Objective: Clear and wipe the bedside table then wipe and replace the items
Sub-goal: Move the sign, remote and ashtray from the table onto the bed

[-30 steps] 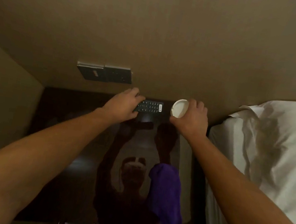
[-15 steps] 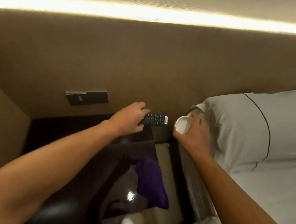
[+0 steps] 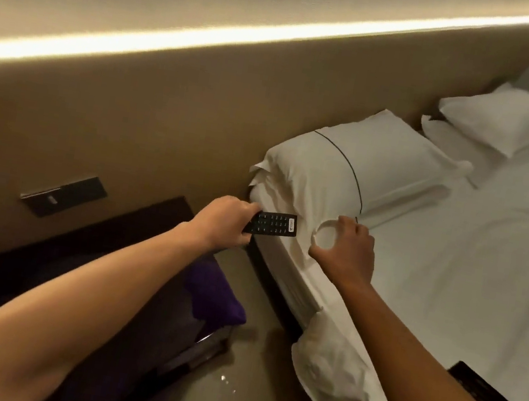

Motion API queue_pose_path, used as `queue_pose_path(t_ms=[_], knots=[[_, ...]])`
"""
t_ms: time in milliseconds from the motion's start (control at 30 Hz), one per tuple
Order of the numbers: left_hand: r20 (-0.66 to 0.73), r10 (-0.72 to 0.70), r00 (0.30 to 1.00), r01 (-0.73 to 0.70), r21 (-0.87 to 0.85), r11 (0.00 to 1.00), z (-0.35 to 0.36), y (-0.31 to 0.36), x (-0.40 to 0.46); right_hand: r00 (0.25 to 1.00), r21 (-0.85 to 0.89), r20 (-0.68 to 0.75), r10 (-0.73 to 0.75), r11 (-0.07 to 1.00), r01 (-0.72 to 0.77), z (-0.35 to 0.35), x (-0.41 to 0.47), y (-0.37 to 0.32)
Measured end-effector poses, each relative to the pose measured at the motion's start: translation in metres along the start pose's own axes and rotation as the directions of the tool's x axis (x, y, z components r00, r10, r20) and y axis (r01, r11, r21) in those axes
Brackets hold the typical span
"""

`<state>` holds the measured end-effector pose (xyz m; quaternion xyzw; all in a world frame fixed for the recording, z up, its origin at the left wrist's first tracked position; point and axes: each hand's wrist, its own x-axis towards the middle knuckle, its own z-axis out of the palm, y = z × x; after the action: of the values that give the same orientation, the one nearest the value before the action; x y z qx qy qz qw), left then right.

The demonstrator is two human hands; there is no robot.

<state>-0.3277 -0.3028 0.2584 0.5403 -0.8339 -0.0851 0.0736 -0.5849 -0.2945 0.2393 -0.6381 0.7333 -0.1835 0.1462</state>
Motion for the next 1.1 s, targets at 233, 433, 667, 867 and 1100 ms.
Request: queue_pose_path(t_ms=[233,433,667,867,1100], knots=[[0.049,0.169,0.984,-0.167,-0.045,0.985,0.018,0.109,0.045,0.978,0.035,-0.076,0.195,0.981,-0.193,-0.057,-0.036,0.115],[0.091,0.260,0.961,-0.257,-0.043,0.965,0.059,0.205,0.065,0.954,0.066,-0.110,0.280,0.960,-0.274,-0.098,-0.072,0.214],[0.116,0.327,0.938,-0.319,-0.080,0.944,0.100,0.328,0.072,0.915,0.090,-0.120,0.384,0.922,-0.376,-0.146,-0.126,0.328],[0.160,0.433,0.887,-0.430,-0.055,0.901,0.142,0.429,0.076,0.872,0.108,-0.131,0.472,0.881,-0.460,-0.178,-0.174,0.417],[0.245,0.545,0.802,-0.554,-0.037,0.832,0.184,0.520,0.085,0.785,0.146,-0.164,0.598,0.802,-0.580,-0.202,-0.217,0.489]])
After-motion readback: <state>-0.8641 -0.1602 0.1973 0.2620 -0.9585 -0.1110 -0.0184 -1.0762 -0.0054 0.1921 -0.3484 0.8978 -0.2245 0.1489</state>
